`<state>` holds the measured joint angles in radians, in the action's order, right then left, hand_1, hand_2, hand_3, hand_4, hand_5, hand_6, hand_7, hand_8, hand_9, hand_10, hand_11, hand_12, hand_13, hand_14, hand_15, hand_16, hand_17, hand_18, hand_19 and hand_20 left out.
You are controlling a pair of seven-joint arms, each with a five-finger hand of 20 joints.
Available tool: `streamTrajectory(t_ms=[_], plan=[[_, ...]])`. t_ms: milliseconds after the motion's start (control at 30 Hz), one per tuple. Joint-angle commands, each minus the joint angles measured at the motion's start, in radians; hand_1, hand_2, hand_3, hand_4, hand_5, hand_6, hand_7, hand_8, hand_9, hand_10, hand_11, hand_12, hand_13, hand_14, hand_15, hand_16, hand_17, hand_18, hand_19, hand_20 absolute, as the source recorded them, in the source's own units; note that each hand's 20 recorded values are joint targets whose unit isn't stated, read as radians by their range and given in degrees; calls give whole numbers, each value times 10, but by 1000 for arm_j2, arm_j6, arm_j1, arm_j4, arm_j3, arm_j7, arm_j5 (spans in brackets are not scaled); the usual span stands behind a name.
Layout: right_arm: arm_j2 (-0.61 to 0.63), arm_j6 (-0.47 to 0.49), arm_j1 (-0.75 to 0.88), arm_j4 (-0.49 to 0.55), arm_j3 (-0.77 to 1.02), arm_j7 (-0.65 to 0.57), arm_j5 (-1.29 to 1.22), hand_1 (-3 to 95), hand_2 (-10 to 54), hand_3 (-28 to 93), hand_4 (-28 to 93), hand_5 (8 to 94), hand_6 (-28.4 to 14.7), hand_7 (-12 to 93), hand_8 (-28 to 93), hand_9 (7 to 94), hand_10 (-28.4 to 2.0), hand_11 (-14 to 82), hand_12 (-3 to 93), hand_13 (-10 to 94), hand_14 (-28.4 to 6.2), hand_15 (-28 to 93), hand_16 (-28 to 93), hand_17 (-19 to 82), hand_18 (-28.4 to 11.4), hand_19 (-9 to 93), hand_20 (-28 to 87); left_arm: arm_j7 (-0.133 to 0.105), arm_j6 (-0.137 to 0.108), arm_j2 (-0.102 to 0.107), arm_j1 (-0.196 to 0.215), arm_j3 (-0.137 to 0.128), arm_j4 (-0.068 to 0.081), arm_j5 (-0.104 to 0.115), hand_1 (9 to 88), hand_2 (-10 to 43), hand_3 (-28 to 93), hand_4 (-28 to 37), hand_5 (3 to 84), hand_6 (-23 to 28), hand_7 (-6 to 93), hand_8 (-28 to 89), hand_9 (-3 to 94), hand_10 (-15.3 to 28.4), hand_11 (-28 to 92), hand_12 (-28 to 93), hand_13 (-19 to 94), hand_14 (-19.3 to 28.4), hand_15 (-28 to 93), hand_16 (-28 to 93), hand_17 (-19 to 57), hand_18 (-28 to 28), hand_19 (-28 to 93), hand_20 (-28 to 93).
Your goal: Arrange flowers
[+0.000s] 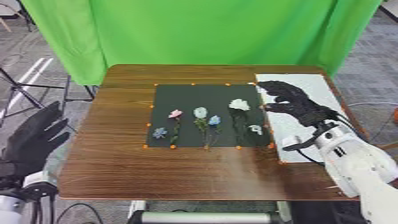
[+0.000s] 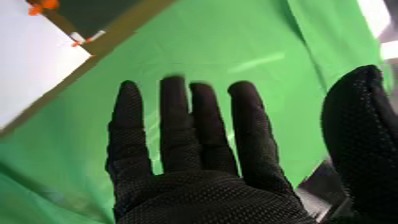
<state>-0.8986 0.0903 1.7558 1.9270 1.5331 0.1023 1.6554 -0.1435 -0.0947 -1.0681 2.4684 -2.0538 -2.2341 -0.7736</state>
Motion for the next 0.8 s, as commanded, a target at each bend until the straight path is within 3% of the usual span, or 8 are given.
streamTrajectory(t_ms=[33,133,233,400,633,800], plan=[[-118,95,73,-12,106,25,-839,120,-27,838,-247,276,-32,135,-86,281,-123,14,249,218,-119,0,370,33,-205,337,236,-20,-10,-14,-44,28,-28,11,236,-41,685,-282,210,7,191,-96,155,83,100,216,112,106,111,89,-133,186,342,94],[-169,152,110,-11,142,-17,-862,98,-34,807,-256,245,-34,93,-72,247,-119,-11,247,176,-122,-44,361,-9,-214,274,193,-14,15,-23,-55,40,-27,14,236,-46,657,-282,199,6,183,-97,142,77,73,214,103,105,81,91,-139,191,330,85],[-233,190,145,-4,181,-57,-835,90,-39,788,-259,222,-36,65,-57,218,-115,-27,237,151,-127,-80,351,-45,-221,260,153,9,64,-46,-47,24,-32,12,238,-52,621,-283,185,4,168,-90,132,72,45,229,92,106,45,103,-151,199,321,77],[-339,248,200,30,253,-101,-796,82,-39,779,-259,218,-34,51,-53,212,-110,-32,228,139,-128,-99,342,-71,-218,251,129,14,113,-58,-39,3,-43,21,232,-61,605,-283,163,2,153,-79,120,67,-2,262,82,110,-1,121,-169,213,317,64],[-365,199,237,51,253,-77,-774,85,-44,778,-251,226,-34,47,-50,214,-112,-28,227,136,-125,-100,349,-86,-211,264,125,30,113,-69,-55,28,-32,15,225,-64,611,-283,161,3,149,-74,122,68,-23,285,80,110,-14,131,-177,213,317,57],[-372,155,248,58,243,-55,-789,92,-51,785,-248,244,-25,59,-51,230,-110,-18,233,152,-116,-85,364,-82,-203,274,131,37,117,-85,-56,25,-31,14,207,-68,641,-283,167,6,151,-74,129,72,-13,295,79,104,-11,142,-179,205,311,61]])
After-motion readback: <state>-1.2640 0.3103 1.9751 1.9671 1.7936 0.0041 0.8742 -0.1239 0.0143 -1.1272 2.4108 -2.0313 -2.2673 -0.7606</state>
